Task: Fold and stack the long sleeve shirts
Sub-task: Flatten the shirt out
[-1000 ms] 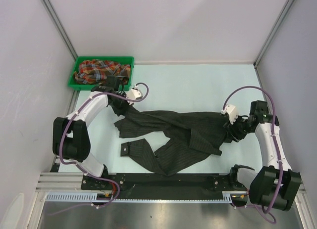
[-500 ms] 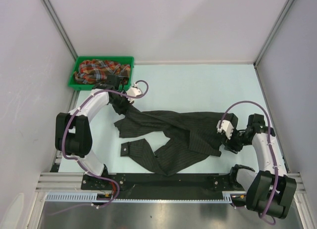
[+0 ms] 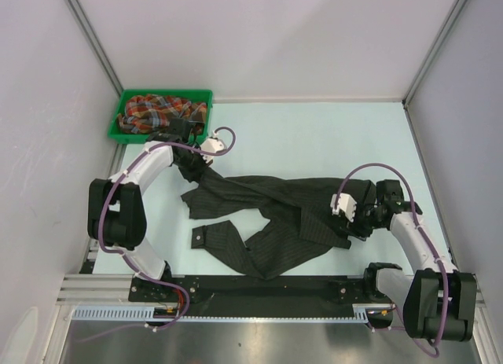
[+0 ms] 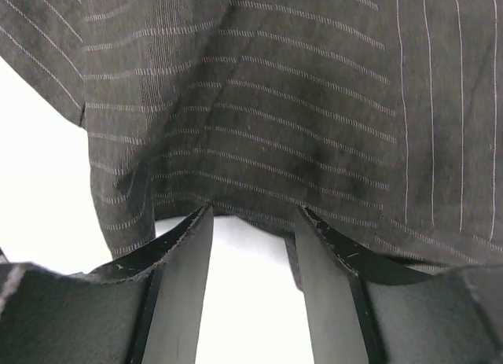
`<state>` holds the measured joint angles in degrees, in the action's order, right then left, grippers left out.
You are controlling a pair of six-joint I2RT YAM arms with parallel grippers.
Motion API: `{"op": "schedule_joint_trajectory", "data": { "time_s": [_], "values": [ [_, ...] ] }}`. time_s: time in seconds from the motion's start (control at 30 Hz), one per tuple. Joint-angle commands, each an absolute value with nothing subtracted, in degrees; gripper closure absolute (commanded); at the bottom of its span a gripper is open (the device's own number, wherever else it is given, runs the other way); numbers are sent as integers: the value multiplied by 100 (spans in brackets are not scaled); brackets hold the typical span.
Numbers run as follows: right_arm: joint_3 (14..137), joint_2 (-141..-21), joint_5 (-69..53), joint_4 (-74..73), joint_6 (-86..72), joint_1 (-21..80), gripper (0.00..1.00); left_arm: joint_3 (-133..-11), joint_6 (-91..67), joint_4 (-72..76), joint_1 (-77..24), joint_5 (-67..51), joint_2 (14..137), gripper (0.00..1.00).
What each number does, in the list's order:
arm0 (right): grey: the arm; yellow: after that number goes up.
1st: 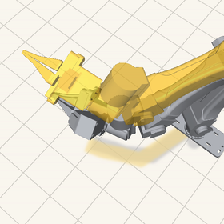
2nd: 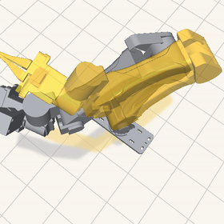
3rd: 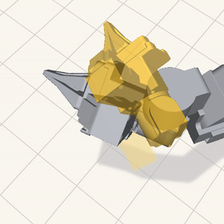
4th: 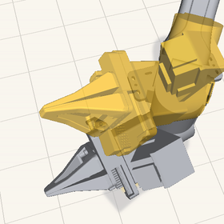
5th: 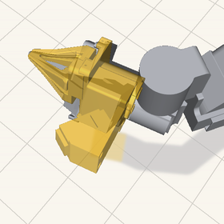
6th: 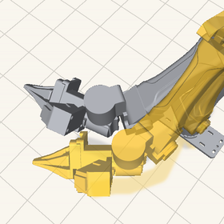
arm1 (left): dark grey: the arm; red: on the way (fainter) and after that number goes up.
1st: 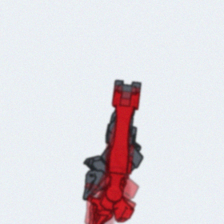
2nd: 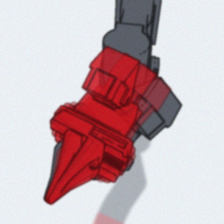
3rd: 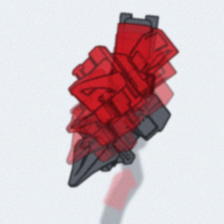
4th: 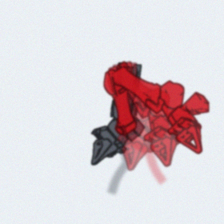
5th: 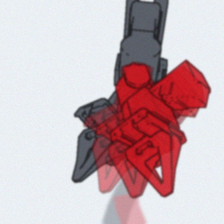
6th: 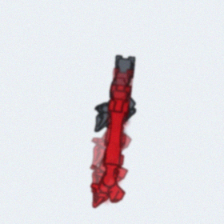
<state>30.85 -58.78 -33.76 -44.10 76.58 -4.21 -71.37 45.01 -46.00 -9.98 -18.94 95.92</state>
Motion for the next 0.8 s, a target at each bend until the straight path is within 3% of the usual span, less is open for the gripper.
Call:
{"op": "schedule_joint_trajectory", "data": {
  "time_s": [0.0, 0.07, 0.3, 0.57, 0.77],
  "values": [
    [3050, -5976, -3331, -3911, 7401, -159, 49, -7365, 4438, -4605, -949, -2127, 9589, 100],
    [3067, -6064, -3279, -3867, 7383, -62, 53, -7356, 4439, -4605, -949, -2118, 9589, 100],
    [3339, -6223, -3217, -3937, 7128, -18, 100, -7348, 4403, -4597, -949, -2153, 9589, 100],
    [4295, -5793, -3805, -4368, 6093, -324, 100, -7540, 4246, -4623, -923, -2250, 9387, 100],
    [5307, -5836, -4613, -4131, 4880, -1589, 100, -8050, 3885, -4623, -905, -2250, 8860, 100]
  ]
}}
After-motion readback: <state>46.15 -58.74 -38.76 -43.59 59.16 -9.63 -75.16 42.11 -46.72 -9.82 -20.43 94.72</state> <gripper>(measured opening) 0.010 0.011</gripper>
